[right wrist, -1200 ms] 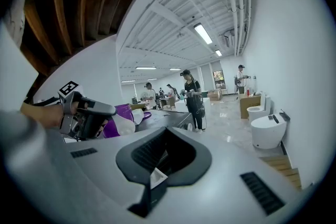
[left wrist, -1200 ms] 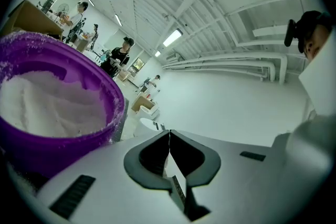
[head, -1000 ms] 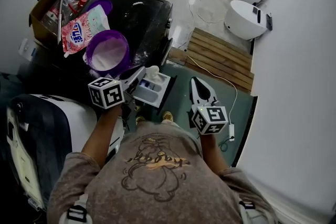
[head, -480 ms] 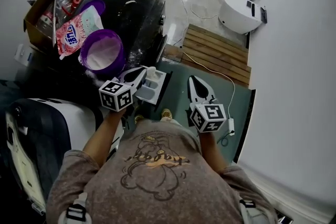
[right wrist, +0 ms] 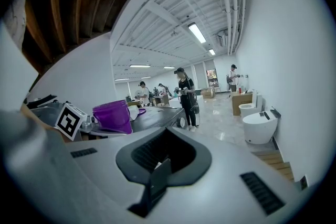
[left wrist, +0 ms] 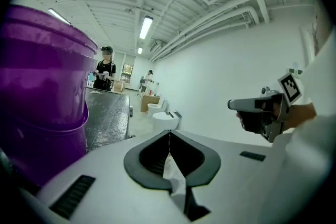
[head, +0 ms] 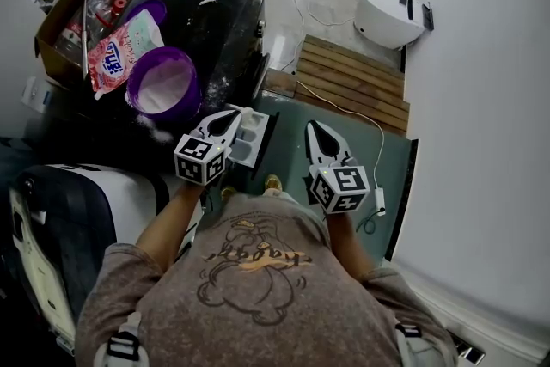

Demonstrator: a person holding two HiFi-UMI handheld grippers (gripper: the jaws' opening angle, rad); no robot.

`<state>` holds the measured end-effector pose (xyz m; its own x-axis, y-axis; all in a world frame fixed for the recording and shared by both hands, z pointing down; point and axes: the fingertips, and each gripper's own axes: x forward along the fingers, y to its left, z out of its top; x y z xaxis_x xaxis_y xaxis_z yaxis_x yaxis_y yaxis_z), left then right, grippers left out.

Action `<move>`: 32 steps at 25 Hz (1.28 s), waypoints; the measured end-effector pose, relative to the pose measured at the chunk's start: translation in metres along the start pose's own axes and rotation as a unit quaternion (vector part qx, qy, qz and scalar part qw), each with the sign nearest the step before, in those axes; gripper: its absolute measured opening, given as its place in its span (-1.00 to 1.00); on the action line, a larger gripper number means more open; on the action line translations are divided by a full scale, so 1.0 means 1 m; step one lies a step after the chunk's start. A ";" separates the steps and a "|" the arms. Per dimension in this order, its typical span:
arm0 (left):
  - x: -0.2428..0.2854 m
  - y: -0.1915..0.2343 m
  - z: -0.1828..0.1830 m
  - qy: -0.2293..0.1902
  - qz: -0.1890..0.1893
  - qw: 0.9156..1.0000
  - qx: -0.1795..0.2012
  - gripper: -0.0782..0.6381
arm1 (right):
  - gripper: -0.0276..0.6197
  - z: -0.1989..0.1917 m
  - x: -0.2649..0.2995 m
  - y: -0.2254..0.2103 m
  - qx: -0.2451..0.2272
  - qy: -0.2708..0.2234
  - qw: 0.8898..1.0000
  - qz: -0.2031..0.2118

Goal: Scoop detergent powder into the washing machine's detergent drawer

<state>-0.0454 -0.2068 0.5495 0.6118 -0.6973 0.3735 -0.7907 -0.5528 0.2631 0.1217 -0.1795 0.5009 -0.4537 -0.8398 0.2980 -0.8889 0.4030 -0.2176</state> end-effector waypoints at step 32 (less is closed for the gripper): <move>0.017 -0.039 -0.042 0.059 0.021 0.913 0.404 -0.72 | -0.91 -0.016 -0.001 -0.005 0.011 0.015 1.000 -0.002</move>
<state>-0.0048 -0.1781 0.5828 0.5371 -0.6982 0.4733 -0.5094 -0.7157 -0.4777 0.1259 -0.1751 0.5163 -0.4517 -0.8303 0.3264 -0.8895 0.3908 -0.2368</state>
